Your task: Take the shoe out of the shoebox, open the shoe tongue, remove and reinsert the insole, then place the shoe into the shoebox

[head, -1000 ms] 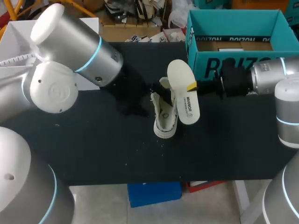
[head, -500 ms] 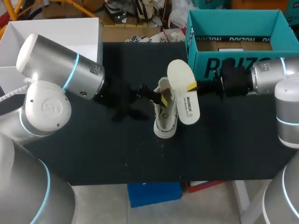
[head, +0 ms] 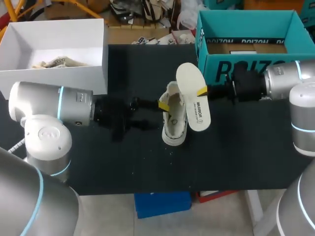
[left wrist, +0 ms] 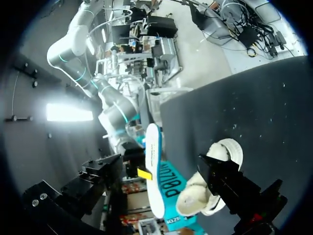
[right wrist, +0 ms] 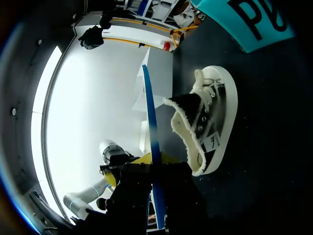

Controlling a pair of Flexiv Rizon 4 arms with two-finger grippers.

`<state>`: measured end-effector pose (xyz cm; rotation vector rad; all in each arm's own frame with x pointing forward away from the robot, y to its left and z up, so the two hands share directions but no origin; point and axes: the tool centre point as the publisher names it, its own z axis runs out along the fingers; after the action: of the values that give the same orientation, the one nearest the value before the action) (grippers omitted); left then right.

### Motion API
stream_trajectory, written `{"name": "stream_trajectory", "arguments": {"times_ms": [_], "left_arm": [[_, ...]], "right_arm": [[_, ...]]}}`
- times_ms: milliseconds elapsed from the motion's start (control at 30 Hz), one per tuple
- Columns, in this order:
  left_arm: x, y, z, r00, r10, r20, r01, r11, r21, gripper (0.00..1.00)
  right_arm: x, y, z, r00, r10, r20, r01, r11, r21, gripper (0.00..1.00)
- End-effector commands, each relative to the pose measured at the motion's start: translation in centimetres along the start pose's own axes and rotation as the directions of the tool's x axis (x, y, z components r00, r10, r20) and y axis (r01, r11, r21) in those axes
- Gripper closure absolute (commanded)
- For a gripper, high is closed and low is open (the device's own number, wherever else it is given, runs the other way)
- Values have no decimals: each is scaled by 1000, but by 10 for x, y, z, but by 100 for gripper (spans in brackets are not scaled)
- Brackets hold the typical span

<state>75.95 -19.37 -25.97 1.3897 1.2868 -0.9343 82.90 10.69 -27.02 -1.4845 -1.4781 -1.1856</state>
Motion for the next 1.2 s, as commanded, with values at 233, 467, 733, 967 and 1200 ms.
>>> {"name": "stream_trajectory", "arguments": {"times_ms": [233,467,733,967,1200], "left_arm": [[11,9,12,927,42,372,28,983,-181,0],[-1,31,28,931,-15,365,81,983,-167,0],[-15,56,46,955,-43,294,91,984,-154,0],[-12,73,65,955,-62,289,107,984,-143,4],[0,75,78,955,-86,285,130,982,-137,31]], "right_arm": [[1,1,1,1000,1,2,-1,1000,1,100],[1,1,1,1000,1,2,-1,1000,1,100],[1,1,1,1000,1,2,-1,1000,1,100],[1,1,1,1000,1,2,-1,1000,1,100],[1,1,1,1000,1,2,-1,1000,1,100]]}}
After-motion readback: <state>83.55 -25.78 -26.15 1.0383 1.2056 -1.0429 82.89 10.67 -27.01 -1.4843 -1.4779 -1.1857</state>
